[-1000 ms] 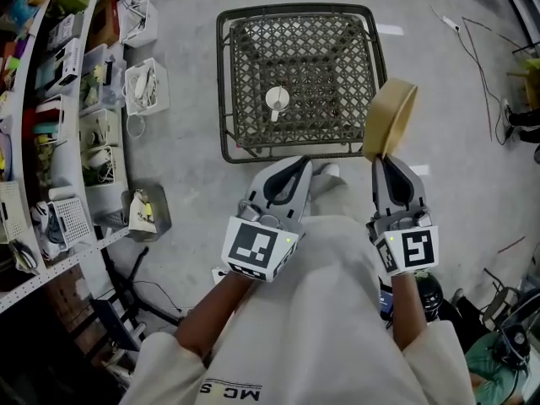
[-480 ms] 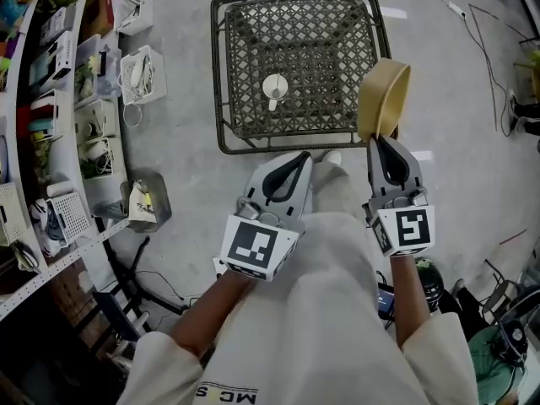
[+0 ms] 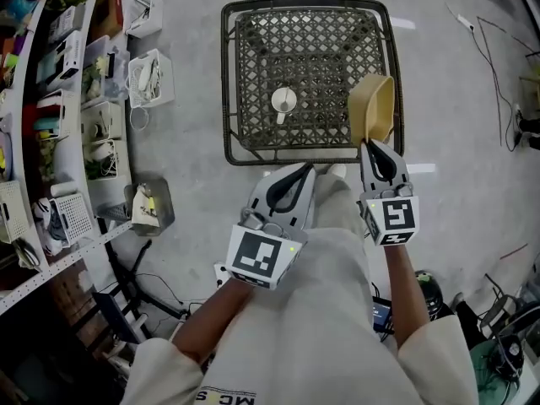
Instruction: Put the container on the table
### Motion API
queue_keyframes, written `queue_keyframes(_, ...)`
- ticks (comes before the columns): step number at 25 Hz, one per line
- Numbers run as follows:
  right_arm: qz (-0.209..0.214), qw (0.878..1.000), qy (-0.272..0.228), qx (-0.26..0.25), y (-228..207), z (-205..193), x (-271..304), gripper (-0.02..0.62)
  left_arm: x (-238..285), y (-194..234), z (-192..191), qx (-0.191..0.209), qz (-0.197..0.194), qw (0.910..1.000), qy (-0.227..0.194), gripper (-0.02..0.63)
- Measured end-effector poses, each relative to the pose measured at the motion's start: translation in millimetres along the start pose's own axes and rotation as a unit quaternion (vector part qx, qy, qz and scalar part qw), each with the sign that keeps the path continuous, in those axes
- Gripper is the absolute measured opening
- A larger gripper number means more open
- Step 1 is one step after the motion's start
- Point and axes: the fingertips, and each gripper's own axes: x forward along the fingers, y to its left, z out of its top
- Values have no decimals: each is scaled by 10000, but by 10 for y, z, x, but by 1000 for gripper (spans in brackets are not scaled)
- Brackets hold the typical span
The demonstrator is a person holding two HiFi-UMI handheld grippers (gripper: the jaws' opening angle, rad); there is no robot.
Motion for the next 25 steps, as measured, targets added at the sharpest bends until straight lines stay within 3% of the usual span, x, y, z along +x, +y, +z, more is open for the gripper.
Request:
queue_keyframes(9, 120, 9990, 429, 1, -14, -426, 370, 23, 29, 86, -23, -158, 150, 9997, 64, 23)
queue_keyframes(17, 344, 9948, 958, 85, -23, -883, 742, 23, 121, 111, -94, 63, 93, 9998, 148, 23)
queue_keyframes(25, 674, 9868, 1458, -195, 64, -1276, 1110, 23, 211, 106, -178, 80, 88, 9996, 256, 23)
